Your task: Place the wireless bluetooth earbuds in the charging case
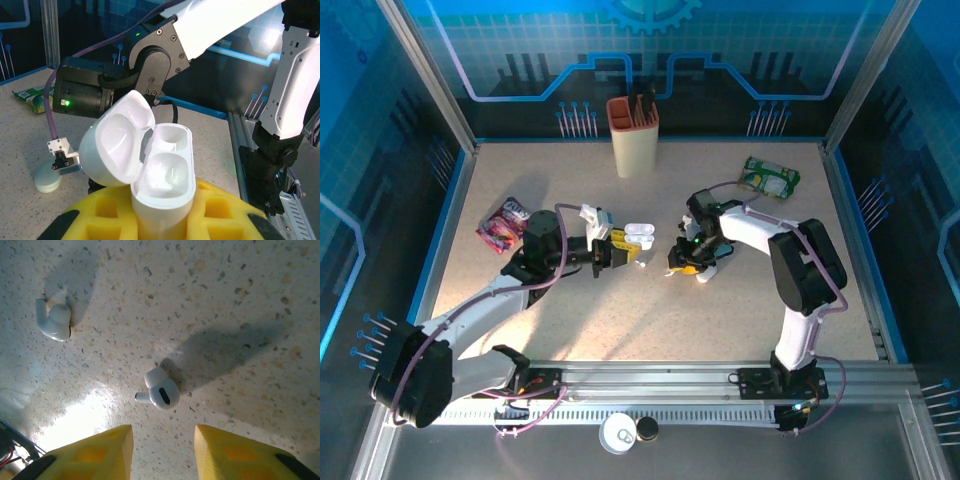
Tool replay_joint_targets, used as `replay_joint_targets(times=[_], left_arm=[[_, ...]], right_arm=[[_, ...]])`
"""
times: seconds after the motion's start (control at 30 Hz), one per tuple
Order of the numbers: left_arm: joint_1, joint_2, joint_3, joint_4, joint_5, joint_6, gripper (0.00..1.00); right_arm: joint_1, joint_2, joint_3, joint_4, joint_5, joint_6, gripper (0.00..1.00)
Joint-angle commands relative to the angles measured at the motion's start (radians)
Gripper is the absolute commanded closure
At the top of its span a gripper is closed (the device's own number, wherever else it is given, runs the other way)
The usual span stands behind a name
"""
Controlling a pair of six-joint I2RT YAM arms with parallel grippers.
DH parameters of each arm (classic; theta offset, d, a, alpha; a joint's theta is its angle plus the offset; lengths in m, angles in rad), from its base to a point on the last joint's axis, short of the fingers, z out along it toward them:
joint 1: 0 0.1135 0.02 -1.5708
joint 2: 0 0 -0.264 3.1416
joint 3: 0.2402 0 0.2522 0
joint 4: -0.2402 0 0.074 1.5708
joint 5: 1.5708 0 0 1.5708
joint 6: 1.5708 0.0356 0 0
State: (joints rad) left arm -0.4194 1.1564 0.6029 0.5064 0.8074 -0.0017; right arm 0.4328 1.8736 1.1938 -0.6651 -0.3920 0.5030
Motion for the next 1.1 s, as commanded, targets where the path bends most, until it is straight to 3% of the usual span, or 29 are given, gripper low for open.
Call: replay_joint_targets(times=[0.0, 0.63, 0.83, 1.07], left_arm=[[0.009, -0.018, -0.003, 0.011, 0.003, 0.002, 0.95], [0.009, -0.008, -0.004, 0.010, 0.012, -0.009, 0.94], [0.008, -0.012, -0.008, 0.011, 0.010, -0.010, 0.94], [0.008, -0.012, -0.014, 0.005, 0.011, -0.015, 0.94]], right_arm=[[0.012, 0.036, 0.030, -0.003, -0.032, 0.017, 0.64], [0.014, 0.125, 0.081, 0.007, -0.051, 0.028, 0.70], [0.014, 0.139, 0.091, -0.014, -0.018, 0.026, 0.78], [0.018, 0.101, 0.076, -0.001, 0.004, 0.005, 0.81]])
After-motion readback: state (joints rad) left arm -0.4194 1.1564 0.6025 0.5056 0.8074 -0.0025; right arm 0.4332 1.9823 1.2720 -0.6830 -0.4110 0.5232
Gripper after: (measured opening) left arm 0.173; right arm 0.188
